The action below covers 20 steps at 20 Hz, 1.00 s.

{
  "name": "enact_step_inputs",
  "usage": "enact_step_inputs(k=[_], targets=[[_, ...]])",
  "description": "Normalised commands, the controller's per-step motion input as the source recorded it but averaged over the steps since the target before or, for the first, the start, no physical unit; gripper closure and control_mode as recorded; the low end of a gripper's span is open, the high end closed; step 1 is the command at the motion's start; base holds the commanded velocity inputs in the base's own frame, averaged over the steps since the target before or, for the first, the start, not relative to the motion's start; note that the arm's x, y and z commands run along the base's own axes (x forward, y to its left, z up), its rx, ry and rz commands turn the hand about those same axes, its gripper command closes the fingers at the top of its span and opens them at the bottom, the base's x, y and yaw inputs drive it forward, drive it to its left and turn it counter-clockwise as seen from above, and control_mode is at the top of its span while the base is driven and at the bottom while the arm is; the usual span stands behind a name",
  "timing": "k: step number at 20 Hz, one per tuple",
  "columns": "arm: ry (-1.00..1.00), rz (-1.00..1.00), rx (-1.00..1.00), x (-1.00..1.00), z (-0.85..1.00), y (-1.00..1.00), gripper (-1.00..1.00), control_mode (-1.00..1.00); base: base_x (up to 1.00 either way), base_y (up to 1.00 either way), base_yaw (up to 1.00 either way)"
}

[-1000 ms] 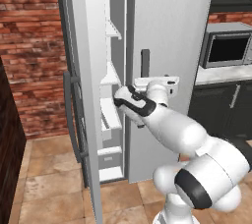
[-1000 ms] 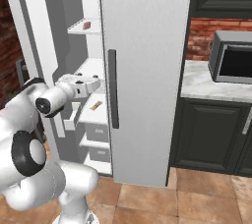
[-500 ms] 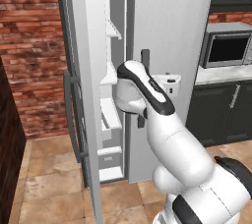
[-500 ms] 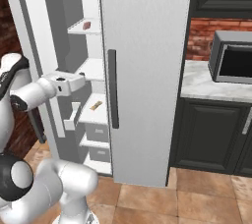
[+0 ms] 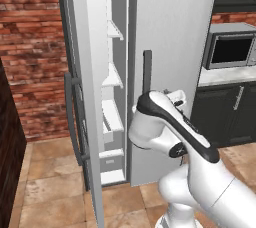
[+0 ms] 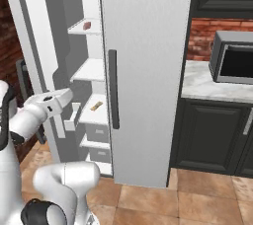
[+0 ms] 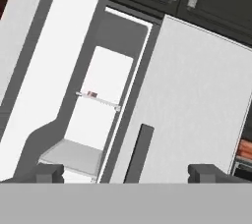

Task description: There's a steak in the fridge that needs to be moved to the freezer for freezing. Pick up the steak from the fridge, place it on any shelf in the freezer, and close the fridge and freezer doors when done.

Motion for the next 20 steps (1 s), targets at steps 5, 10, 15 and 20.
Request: enact_step_inputs(k=[5,10,15,20], targets=[[-0.26,-0.19,-0.30,-0.58,0.24,1.00,-1.00,-1.00,0.00,0.00,0.00],[-0.09,-0.20,-0.07,-0.61,0.02,1.00,-1.00,-1.00,0.00,0.00,0.00],[0.00,-0.21,-0.18,-0.21,0.00,1.00,-1.00,-1.00,0.00,0.00,0.00],[0.03,-0.23,-0.19,0.00,0.09,1.00,-1.00,-1.00,0.00,0.00,0.00]])
